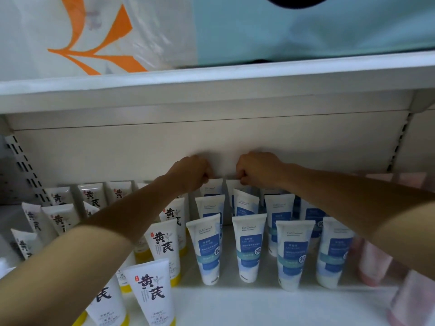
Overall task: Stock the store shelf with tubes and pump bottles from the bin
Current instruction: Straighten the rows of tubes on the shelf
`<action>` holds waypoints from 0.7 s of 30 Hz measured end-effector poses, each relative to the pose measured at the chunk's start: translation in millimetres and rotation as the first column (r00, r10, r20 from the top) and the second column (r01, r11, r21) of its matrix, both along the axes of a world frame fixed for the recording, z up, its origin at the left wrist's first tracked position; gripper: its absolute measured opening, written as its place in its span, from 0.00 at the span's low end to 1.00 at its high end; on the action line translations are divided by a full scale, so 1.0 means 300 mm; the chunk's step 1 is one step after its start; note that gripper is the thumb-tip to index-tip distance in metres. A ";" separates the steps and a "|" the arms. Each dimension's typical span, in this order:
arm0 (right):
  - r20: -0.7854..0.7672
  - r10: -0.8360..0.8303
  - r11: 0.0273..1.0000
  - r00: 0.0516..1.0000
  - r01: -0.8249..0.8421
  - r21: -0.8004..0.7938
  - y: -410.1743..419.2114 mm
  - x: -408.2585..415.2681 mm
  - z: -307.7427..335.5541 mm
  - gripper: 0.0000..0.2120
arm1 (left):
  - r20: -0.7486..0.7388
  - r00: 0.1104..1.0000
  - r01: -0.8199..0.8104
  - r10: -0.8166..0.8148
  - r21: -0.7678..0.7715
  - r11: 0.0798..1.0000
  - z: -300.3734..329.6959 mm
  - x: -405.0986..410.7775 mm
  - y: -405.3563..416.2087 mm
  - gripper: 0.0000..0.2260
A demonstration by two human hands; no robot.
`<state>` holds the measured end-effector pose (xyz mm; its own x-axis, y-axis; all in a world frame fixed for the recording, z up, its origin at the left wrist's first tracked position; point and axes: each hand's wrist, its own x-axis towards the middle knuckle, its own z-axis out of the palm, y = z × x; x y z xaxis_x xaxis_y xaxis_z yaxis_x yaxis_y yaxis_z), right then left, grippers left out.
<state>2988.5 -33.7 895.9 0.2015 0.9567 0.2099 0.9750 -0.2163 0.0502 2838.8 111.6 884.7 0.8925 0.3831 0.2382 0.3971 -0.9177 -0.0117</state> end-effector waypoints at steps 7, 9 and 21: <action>-0.035 0.031 0.999 0.999 -0.030 0.021 -0.027 -0.012 0.024 0.07 | -0.014 0.999 0.032 -0.032 -0.029 0.999 0.015 -0.018 -0.006 0.11; -0.041 0.035 0.999 0.999 -0.034 0.024 -0.038 -0.016 0.036 0.07 | -0.019 0.999 0.031 -0.032 -0.034 0.999 0.016 -0.025 -0.001 0.10; -0.156 0.145 0.989 0.977 -0.144 0.014 -0.107 -0.045 0.080 0.11 | 0.198 0.968 0.179 -0.153 -0.116 0.977 0.073 -0.146 -0.057 0.08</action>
<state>2975.1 -65.7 919.9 0.0915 0.9777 0.1892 0.9918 -0.0724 -0.1057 2795.0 94.6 906.6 0.8908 0.2726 0.3637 0.2225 -0.9593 0.1739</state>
